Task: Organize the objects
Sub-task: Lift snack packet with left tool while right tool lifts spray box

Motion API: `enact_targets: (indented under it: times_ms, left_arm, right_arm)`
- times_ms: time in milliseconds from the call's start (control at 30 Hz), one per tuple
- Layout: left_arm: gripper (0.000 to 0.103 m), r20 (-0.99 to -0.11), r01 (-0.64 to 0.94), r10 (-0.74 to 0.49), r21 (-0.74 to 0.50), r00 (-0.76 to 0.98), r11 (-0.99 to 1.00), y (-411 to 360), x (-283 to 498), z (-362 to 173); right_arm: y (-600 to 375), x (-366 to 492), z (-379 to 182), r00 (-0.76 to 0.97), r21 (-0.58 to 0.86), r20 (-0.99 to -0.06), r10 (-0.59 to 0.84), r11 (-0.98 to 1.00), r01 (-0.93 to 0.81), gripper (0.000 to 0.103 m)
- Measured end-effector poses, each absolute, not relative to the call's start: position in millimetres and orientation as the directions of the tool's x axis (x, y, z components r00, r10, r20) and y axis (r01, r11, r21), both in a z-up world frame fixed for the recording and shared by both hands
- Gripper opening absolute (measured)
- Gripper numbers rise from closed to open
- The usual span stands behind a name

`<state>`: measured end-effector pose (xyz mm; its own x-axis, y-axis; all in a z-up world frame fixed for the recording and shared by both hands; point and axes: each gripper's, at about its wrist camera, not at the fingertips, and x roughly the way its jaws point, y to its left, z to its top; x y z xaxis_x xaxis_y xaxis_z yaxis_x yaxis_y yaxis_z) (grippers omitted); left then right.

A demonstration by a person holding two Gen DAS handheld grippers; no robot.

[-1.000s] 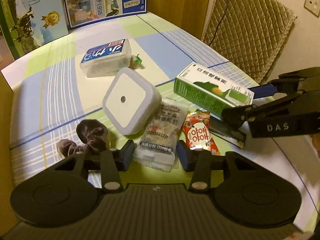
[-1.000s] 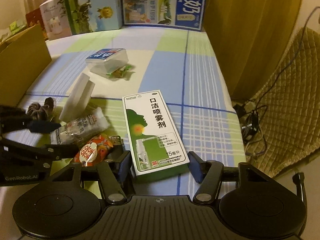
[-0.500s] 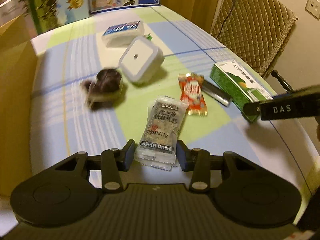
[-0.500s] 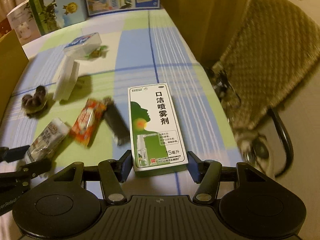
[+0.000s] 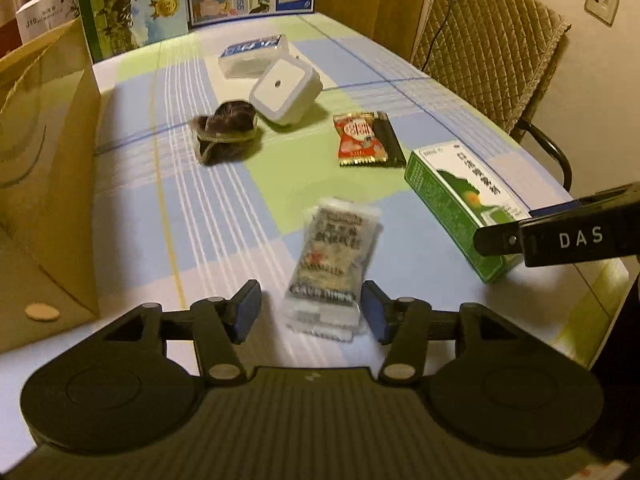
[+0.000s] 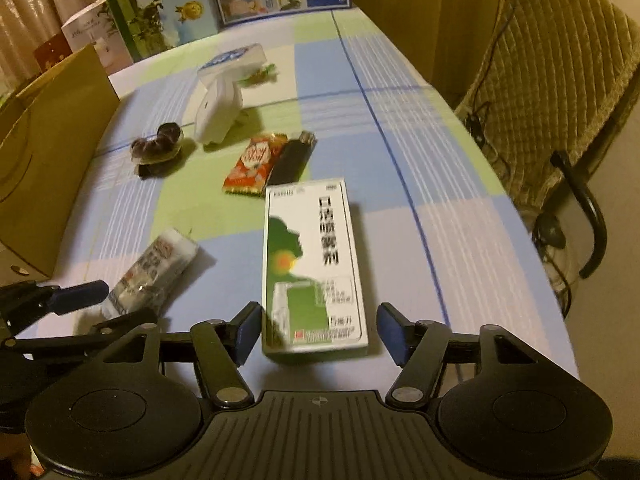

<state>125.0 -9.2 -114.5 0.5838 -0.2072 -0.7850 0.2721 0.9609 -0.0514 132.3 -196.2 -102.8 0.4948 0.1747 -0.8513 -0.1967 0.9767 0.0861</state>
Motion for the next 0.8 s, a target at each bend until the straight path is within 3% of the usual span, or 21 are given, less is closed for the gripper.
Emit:
enact_targets:
  times_ms: [267, 533, 633, 800]
  left_arm:
    - [0.048, -0.793, 0.355, -0.249, -0.044, 0.556, 0.934, -17.9, 146.8, -120.7]
    - [0.032, -0.799, 0.398, -0.252, -0.017, 0.547, 0.917, -24.1, 150.2, -121.7]
    - [0.032, -0.799, 0.382, -0.249, -0.026, 0.547, 0.924, -24.1, 150.0, -121.7]
    - [0.031, -0.803, 0.342, -0.243, -0.052, 0.544, 0.938, -22.6, 148.5, -119.2]
  right_arm:
    - [-195.6, 148.7, -107.5, 0.492, 0.079, -0.848, 0.194, 0.966, -0.246, 0.062]
    - [-187.2, 160.4, -117.0, 0.485, 0.069, -0.85, 0.204, 0.957, -0.281, 0.062]
    - [-184.7, 161.4, -120.5, 0.484, 0.048, -0.855, 0.185, 0.959, -0.28, 0.054]
    - [-181.9, 158.7, -121.4, 0.49, 0.025, -0.856, 0.167, 0.959, -0.284, 0.053]
